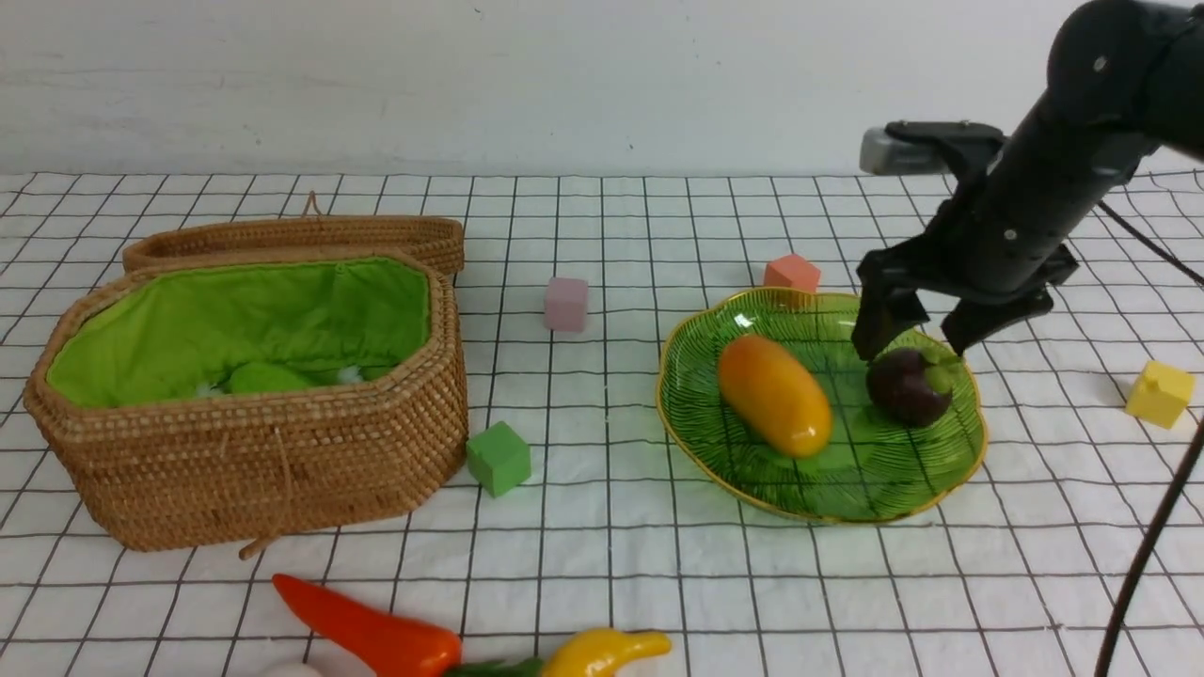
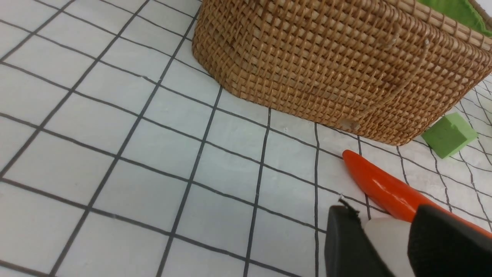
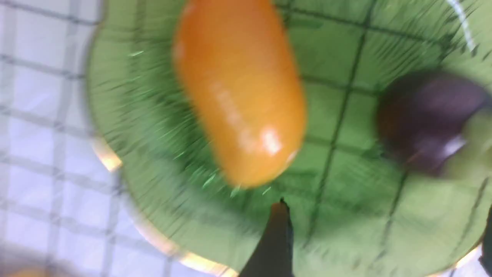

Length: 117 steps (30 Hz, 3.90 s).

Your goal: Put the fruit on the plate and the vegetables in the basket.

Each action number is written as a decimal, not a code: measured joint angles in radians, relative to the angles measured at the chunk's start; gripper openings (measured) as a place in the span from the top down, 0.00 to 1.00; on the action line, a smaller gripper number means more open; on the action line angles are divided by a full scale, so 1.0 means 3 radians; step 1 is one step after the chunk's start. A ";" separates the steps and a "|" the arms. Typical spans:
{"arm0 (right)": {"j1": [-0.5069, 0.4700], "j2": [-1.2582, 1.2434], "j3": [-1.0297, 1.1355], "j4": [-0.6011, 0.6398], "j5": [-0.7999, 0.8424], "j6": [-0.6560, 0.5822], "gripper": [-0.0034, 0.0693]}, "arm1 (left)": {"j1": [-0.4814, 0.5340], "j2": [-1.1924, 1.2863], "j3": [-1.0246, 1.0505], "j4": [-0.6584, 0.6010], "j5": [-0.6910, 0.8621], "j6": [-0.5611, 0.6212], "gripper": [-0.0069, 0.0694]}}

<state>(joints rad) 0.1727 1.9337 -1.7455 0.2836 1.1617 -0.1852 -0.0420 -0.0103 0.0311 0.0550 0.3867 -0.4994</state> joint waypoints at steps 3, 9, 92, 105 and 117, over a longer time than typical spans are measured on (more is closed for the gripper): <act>0.0400 -0.0331 0.0318 0.0253 0.0120 0.0024 0.05 | 0.0000 0.0000 0.0000 0.0000 0.0000 0.0000 0.60; 0.1638 -0.0638 0.1116 0.0395 -0.0140 0.0368 0.07 | 0.0000 0.0000 0.0000 0.0000 0.0000 0.0000 0.60; 0.0535 -0.0829 0.1351 -0.0741 -0.1439 0.0722 0.52 | 0.0000 0.0000 0.0000 0.0000 0.0001 0.0000 0.60; 0.0145 -0.0102 0.1271 0.0169 -0.1802 -0.0057 0.49 | 0.0000 0.0000 0.0000 0.0000 0.0001 0.0000 0.60; 0.0145 -0.0673 0.1241 0.0007 -0.1539 -0.0065 0.03 | 0.0000 0.0000 0.0000 0.0000 0.0001 0.0000 0.60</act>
<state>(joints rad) 0.2161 1.7317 -1.3732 0.2857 0.6999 -0.2047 -0.0420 -0.0103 0.0311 0.0550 0.3869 -0.4994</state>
